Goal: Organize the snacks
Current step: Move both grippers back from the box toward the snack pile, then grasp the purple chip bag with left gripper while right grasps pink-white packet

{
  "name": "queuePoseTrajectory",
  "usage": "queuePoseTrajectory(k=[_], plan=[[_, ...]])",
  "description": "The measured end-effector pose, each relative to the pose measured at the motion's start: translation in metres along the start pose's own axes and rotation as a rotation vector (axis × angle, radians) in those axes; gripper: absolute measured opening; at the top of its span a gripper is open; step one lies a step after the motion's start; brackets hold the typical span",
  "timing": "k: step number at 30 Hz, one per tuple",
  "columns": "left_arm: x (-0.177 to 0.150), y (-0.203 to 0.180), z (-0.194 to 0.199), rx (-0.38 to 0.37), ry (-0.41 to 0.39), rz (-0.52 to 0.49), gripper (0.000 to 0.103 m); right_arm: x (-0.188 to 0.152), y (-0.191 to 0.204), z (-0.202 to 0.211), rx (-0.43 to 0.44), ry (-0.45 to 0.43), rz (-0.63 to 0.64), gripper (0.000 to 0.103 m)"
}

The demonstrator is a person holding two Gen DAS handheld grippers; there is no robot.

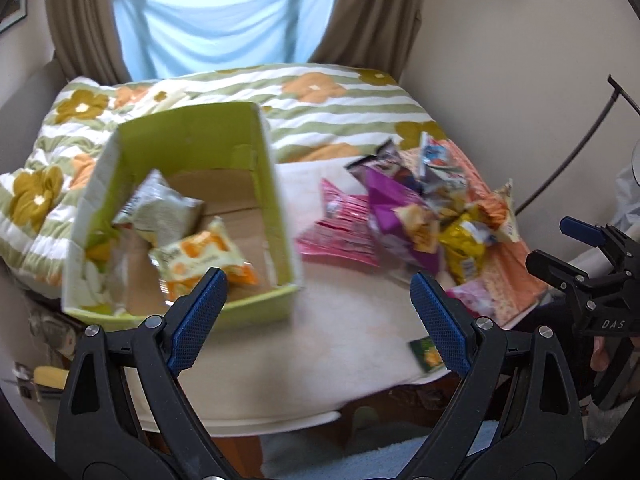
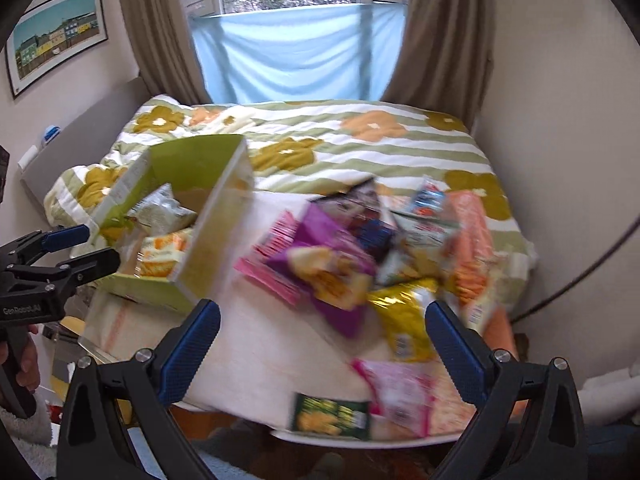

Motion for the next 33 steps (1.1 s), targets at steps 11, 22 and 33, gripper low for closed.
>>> queuePoseTrajectory(k=[11, 22, 33], plan=[[0.001, -0.083, -0.039, 0.019, 0.035, 0.025, 0.092, -0.058, -0.083, -0.018, 0.058, 0.072, -0.032, 0.102], [0.051, -0.097, -0.107, 0.025, 0.116, -0.002, 0.092, -0.083, -0.09, -0.073, 0.116, 0.183, -0.078, 0.102], [0.07, -0.093, -0.183, 0.019, 0.251, -0.06, 0.092, -0.086, -0.078, -0.131, 0.091, 0.296, -0.028, 0.102]])
Point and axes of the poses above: each gripper's, at about its wrist camera, not at the fingertips, and z roughly against the way its jaws point, y to its left, x to its top, the point moved 6 cm from there along -z, roughly the way its jaws point, and after that the axes turned 8 degrees about y, right-handed, at the moved point
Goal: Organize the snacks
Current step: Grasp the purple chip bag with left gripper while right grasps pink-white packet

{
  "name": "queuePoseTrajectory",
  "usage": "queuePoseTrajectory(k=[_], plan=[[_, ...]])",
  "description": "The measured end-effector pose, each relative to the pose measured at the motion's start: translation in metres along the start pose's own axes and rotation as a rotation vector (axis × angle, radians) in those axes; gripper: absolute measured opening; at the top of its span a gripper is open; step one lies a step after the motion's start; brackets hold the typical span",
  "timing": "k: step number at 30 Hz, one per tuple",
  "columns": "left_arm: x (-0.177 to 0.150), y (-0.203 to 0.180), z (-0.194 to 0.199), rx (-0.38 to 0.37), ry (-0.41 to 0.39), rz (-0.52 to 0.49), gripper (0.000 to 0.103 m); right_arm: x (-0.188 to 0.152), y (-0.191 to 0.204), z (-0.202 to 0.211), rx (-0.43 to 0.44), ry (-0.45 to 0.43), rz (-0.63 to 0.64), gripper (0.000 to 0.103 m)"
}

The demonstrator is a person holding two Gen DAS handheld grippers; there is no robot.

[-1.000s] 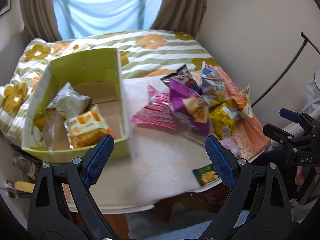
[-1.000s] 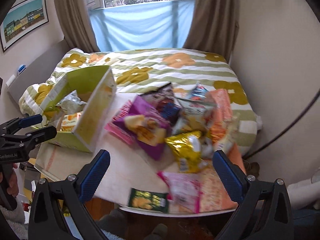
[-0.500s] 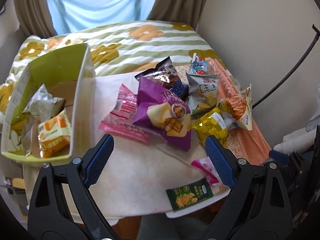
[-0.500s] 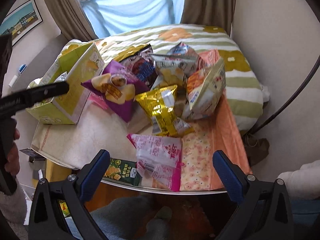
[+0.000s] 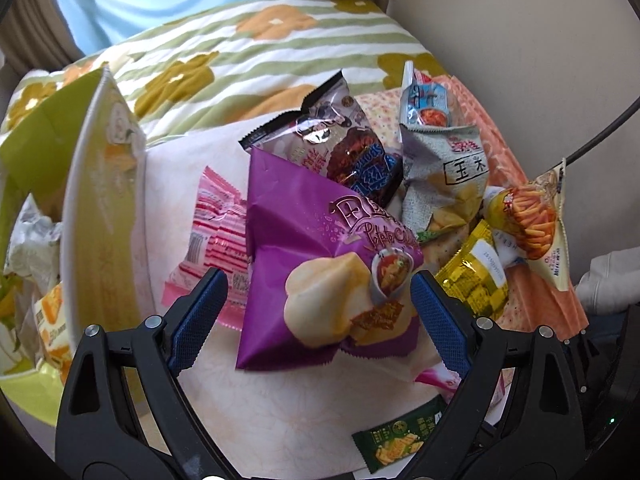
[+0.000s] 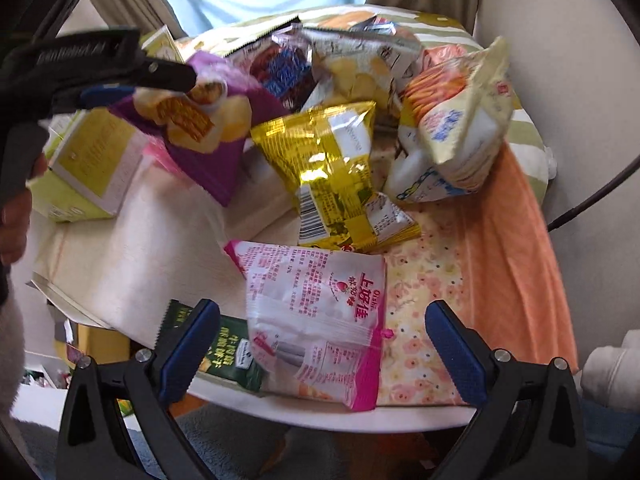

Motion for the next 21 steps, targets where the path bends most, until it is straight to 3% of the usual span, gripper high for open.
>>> queuePoseTrajectory(k=[11, 21], plan=[[0.007, -0.004, -0.021, -0.071, 0.036, -0.03, 0.091, 0.011, 0.007, -0.026, -0.034, 0.047, 0.018, 0.102], [0.007, -0.001, -0.015, -0.091, 0.008, -0.063, 0.054, 0.013, 0.025, -0.044, -0.055, 0.053, 0.038, 0.102]])
Point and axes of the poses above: each gripper's, at about its wrist camera, not at the fingertips, and z roughly against the way its jaws point, y to its left, x to its top, the point moved 6 cm from there along -z, roughly the way its jaws point, and after that the axes turned 8 degrees about y, right-handed, at the moved point
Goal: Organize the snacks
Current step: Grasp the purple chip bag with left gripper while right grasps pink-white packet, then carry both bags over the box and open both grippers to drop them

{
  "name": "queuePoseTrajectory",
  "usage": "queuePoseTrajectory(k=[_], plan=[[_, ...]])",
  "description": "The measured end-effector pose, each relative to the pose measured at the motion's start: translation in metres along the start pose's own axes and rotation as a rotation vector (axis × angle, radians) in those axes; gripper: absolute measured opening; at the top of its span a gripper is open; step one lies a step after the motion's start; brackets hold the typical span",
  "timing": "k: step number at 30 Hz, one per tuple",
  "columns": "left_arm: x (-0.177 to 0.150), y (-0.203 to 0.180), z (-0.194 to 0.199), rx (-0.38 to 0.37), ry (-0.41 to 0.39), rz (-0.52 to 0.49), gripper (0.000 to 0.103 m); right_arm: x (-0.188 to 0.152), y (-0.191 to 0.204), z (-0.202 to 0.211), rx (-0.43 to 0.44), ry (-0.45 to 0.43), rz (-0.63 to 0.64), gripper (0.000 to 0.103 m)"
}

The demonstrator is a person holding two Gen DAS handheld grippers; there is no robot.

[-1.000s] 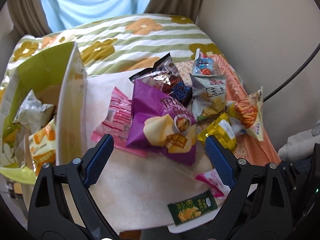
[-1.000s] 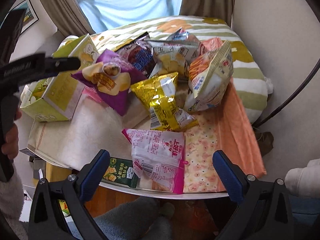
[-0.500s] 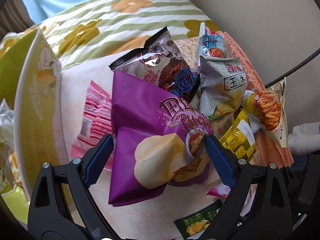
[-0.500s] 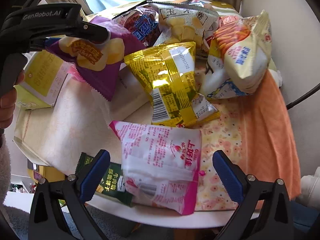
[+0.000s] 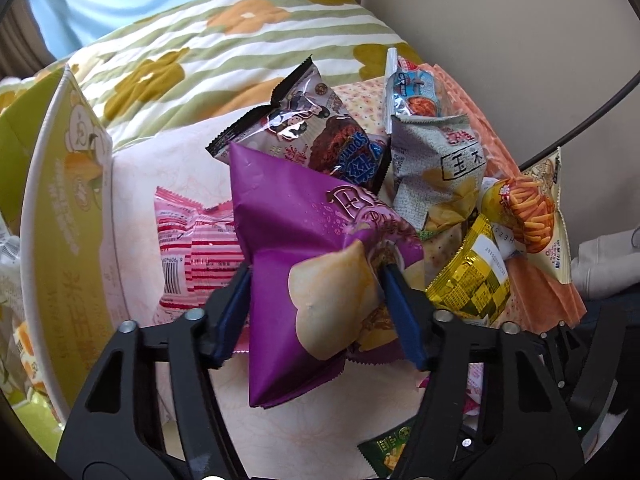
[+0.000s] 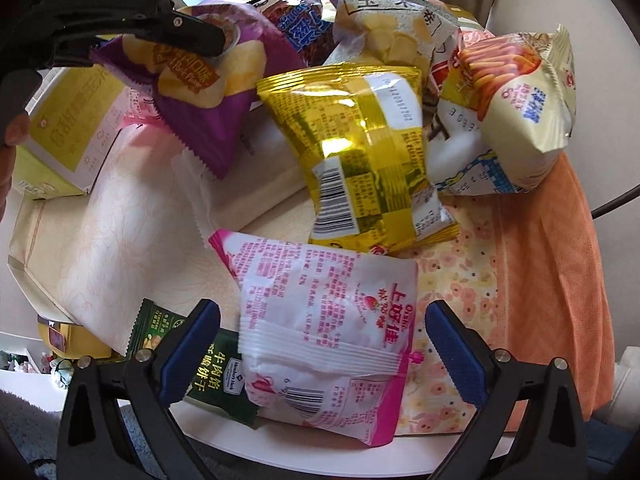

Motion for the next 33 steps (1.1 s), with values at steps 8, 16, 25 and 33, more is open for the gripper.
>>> queuePoseTrajectory(k=[8, 16, 25, 33], plan=[[-0.005, -0.005, 0.013, -0.024, -0.034, -0.013, 0.047, -0.008, 0.002, 0.002, -0.001, -0.023, -0.02, 0.102], [-0.011, 0.001, 0.035, -0.034, -0.076, 0.014, 0.047, -0.016, -0.011, 0.008, -0.006, -0.028, -0.027, 0.092], [-0.029, 0.007, 0.06, -0.027, -0.117, 0.052, 0.047, -0.028, -0.023, 0.018, -0.031, -0.057, -0.007, 0.056], [-0.049, 0.008, 0.102, -0.022, -0.204, 0.096, 0.047, -0.034, -0.024, 0.054, -0.046, -0.129, 0.013, 0.054]])
Point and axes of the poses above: each gripper's, at about its wrist camera, not at the fingertips, and z roughly against the way its jaws point, y to its left, x to its top, the point moved 6 cm from there along -z, roughly the way its jaws point, and after that the axes turned 8 degrees about y, right-handed, at the moved point
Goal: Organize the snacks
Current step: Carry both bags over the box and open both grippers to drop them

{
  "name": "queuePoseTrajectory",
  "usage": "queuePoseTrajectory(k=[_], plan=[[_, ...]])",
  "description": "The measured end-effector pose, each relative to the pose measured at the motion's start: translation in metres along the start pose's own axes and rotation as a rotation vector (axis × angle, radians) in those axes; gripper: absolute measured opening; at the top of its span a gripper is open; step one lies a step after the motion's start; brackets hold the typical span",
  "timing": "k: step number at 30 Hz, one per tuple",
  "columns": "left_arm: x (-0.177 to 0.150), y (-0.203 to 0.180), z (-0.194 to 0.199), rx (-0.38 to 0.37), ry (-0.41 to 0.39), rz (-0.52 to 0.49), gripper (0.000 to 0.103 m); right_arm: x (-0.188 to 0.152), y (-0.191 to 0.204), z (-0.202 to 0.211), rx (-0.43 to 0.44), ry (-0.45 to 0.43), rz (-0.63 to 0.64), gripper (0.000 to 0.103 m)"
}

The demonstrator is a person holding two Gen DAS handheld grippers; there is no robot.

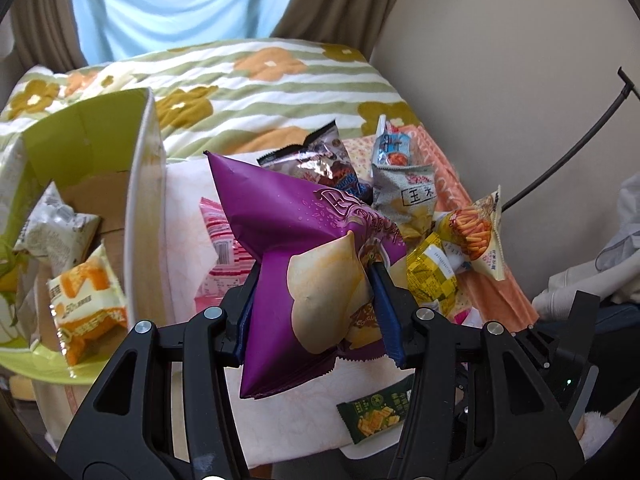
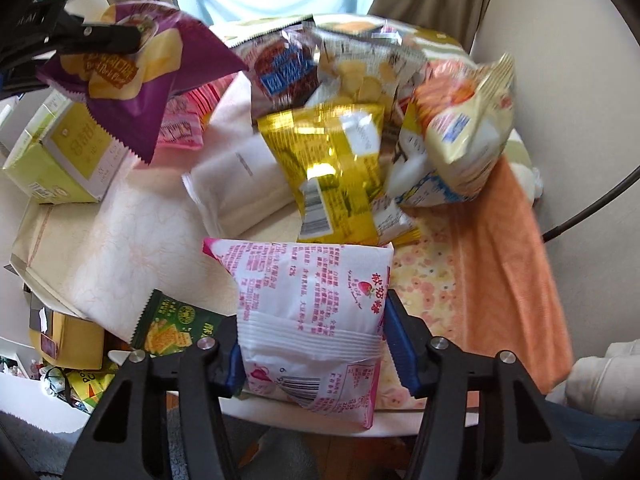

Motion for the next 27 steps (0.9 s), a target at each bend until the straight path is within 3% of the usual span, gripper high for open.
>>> queuePoseTrajectory(k=[7, 13, 19, 27], plan=[[-0.006, 0.013, 0.061, 0.034, -0.092, 0.038, 0.047, 0.008, 0.012, 0.049, 0.025, -0.072, 0.041, 0.054], [-0.001, 0.045, 0.112, 0.096, -0.191, 0.075, 0.047, 0.037, 0.034, 0.085, 0.038, -0.153, 0.105, 0.054], [0.008, 0.102, 0.136, 0.133, -0.236, 0.13, 0.047, 0.084, 0.075, 0.11, 0.063, -0.223, 0.159, 0.054], [0.034, 0.21, 0.136, 0.163, -0.198, 0.175, 0.047, 0.168, 0.162, 0.111, 0.111, -0.277, 0.202, 0.054]])
Point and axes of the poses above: each gripper's, at about its wrist camera, not at the fingertips, and z roughly against the way its jaws point, y to its left, x to its top, the point moved 6 cm from there along -z, roughly the way its jaws point, and after that the axes turned 8 degrees about y, right-handed, at the moved point
